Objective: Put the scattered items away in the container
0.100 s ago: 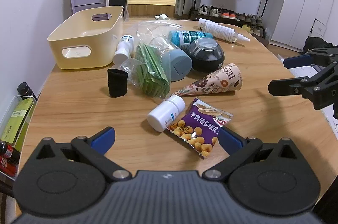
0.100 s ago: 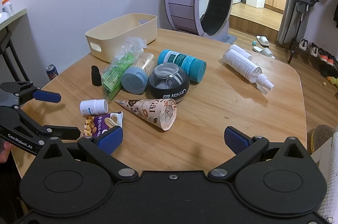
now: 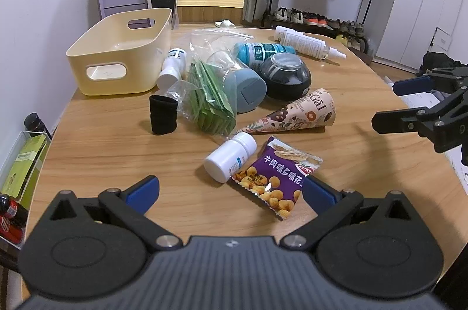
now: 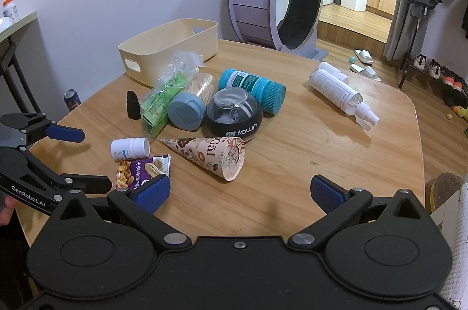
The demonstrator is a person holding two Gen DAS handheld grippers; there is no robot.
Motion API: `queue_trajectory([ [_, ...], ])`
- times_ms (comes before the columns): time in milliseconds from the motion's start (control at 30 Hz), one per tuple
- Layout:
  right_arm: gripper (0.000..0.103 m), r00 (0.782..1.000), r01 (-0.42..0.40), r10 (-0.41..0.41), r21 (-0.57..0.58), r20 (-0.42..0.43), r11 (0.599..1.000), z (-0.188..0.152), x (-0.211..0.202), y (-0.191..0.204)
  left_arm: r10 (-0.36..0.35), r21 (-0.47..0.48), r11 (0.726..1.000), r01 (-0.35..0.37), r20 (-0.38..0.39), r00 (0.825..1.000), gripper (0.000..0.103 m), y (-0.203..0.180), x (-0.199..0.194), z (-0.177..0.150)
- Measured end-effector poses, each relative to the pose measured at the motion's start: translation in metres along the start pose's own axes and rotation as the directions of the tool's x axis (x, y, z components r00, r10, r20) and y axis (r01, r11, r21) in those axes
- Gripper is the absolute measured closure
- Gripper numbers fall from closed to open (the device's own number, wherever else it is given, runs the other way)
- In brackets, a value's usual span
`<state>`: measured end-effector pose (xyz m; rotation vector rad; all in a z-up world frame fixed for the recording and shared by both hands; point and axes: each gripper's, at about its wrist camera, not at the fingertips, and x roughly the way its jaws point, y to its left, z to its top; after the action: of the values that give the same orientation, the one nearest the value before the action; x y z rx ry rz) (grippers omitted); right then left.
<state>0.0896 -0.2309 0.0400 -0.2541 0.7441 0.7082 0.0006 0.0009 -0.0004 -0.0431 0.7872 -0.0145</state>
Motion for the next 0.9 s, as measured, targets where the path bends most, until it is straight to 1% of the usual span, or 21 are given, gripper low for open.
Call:
queue_trajectory([
  [233,0.0,1.0,0.0,0.0,0.0,-0.002,1.0,-0.0001,-0.002,0.0013,0.002,0.008,1.0,-0.002,-0.002,1.0,0.0,-0.0029,0.0002,0.0038],
  [333,0.0,1.0,-0.001,0.001,-0.001,-0.002,1.0,0.0001,-0.0022,0.0,-0.012,-0.01,1.0,0.012,-0.002,1.0,0.0,0.0017,0.0001,0.0016],
  [900,0.0,1.0,0.001,-0.001,-0.006,-0.002,1.0,-0.0001,-0.0012,0.0013,-0.011,-0.025,1.0,0.011,-0.002,1.0,0.0,0.0034,-0.0011,0.0023],
])
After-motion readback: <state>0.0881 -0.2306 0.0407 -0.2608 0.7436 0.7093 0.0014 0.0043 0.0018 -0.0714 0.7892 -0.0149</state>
